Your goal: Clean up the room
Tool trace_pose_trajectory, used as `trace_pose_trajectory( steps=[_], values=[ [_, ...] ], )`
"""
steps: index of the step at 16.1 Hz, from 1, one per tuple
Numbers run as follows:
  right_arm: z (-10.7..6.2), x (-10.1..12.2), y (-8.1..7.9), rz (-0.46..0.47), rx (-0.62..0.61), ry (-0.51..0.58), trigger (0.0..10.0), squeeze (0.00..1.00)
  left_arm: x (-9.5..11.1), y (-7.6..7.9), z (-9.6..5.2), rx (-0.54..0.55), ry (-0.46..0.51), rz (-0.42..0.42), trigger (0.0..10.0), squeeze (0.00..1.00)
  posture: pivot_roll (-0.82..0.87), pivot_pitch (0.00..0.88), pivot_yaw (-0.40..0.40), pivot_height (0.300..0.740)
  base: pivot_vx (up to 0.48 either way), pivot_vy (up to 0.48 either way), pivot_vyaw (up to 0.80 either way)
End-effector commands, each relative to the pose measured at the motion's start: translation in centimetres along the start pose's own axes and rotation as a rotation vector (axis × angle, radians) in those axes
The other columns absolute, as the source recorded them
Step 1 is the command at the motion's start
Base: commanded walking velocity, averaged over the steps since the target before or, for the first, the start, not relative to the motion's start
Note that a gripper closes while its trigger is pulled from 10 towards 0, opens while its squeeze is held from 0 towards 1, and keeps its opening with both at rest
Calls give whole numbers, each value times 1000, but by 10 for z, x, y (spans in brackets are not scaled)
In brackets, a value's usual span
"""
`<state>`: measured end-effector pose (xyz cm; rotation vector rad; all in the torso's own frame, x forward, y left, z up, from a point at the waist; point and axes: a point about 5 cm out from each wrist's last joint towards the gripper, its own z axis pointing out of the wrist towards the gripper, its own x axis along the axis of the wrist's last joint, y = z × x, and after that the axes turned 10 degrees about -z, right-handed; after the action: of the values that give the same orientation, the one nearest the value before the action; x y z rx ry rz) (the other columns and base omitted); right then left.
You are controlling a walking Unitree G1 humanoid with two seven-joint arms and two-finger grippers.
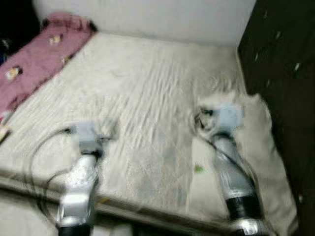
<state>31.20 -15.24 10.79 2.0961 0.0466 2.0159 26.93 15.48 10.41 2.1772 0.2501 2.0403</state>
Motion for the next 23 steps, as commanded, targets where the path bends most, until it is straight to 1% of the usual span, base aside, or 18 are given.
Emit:
trace_pose_trajectory(
  steps=[1, 6, 9, 11, 14, 18, 21, 23],
  values=[
    [0, 9, -15, 33, 43, 31, 10000, 0, 6, -12, 1, 35, 19, 20, 10000, 0, 67, 0, 9, 740, 0, 480, 0],
    [0, 10, -17, 10, 57, 38, 10000, 0, 5, -12, 0, 42, 14, 14, 10000, 0, 65, 0, 6, 740, 0, 480, 0],
    [-4, 8, -25, 28, 107, 25, 10000, 0, 4, -11, 0, 38, 9, -11, 10000, 0, 61, 0, 5, 740, 0, 480, 0],
    [-4, 7, -26, 38, 115, 15, 10000, 0, 4, -10, 0, 29, 10, -23, 10000, 0, 58, 0, 5, 740, 0, 480, 0],
    [-5, 6, -25, 36, 126, 14, 10000, 0, 3, -9, -1, 26, 5, -34, 10000, 0, 52, 0, 4, 740, 0, 480, -669],
    [-5, 5, -28, 38, 157, 4, 10000, 0, 4, -10, 2, 31, 6, -42, 10000, 0, 51, 0, 1, 740, 0, 480, 0],
    [-5, 4, -29, 41, 168, -2, 10000, 0, 6, -10, 1, 34, 22, -50, 10000, 0, 52, 0, -1, 740, 0, 472, 0],
    [-5, 4, -30, 37, 174, 3, 10000, 0, 10, -8, 1, 28, 48, -35, 10000, 0, 51, 0, -1, 740, 0, 141, 0]
  ],
)
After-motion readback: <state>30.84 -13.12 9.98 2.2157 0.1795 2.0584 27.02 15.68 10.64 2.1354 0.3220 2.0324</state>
